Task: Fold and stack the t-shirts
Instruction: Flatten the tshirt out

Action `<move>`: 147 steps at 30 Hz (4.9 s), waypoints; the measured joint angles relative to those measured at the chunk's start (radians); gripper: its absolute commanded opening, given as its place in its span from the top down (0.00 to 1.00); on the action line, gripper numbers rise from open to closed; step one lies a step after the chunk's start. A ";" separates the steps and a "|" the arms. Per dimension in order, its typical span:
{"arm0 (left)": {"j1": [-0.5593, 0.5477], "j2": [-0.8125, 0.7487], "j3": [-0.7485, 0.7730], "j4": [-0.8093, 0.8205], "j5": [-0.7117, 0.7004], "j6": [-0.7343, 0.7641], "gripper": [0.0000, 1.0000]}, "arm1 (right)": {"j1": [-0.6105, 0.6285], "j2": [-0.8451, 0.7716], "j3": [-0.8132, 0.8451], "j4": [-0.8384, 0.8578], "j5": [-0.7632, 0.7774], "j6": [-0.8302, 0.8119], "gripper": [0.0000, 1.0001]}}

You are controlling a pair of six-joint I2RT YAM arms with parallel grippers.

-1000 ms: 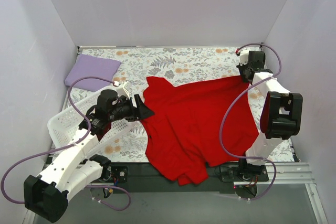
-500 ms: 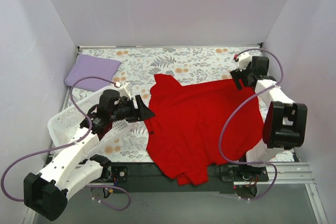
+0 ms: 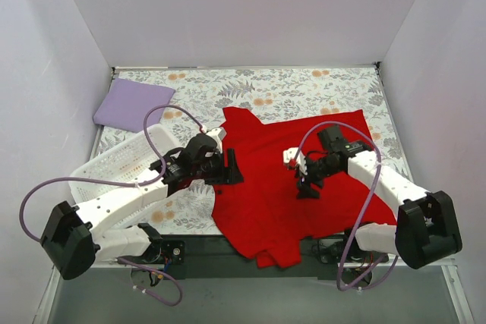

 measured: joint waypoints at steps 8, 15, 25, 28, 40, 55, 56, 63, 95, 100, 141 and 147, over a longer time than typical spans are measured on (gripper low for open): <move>-0.006 -0.163 -0.085 -0.003 -0.091 -0.087 0.41 | 0.248 0.026 -0.080 0.188 0.222 0.224 0.26; -0.007 -0.175 -0.104 -0.003 -0.098 -0.115 0.41 | 0.263 0.088 -0.082 0.295 0.372 0.324 0.41; -0.007 -0.171 -0.101 -0.003 -0.106 -0.101 0.40 | 0.307 0.067 -0.143 0.282 0.379 0.249 0.99; -0.007 -0.149 -0.063 -0.018 -0.140 -0.070 0.38 | 0.307 0.028 -0.148 0.181 0.370 0.159 0.99; 0.268 0.261 0.298 0.040 -0.065 0.088 0.41 | 0.290 -0.201 -0.179 -0.103 0.321 0.002 0.49; 0.317 0.999 0.890 -0.001 0.090 0.191 0.55 | -0.257 -0.051 0.010 0.161 0.036 0.302 0.39; 0.317 1.027 0.922 -0.013 0.084 0.194 0.56 | -0.260 -0.051 -0.002 0.166 0.028 0.317 0.39; 0.317 1.147 1.055 -0.075 0.031 0.219 0.59 | -0.335 -0.051 -0.012 0.205 -0.023 0.372 0.39; 0.307 1.143 1.040 -0.061 -0.009 0.283 1.00 | -0.468 0.158 0.142 0.448 0.394 0.750 0.43; 0.314 1.088 0.995 -0.031 -0.011 0.291 1.00 | -0.493 0.369 0.316 0.491 0.444 0.836 0.45; 0.349 1.070 1.017 0.014 0.066 0.288 1.00 | -0.555 0.929 0.834 0.363 0.298 0.834 0.99; 0.351 1.004 0.973 0.030 0.050 0.287 1.00 | -0.575 0.743 0.585 0.418 0.227 0.839 0.99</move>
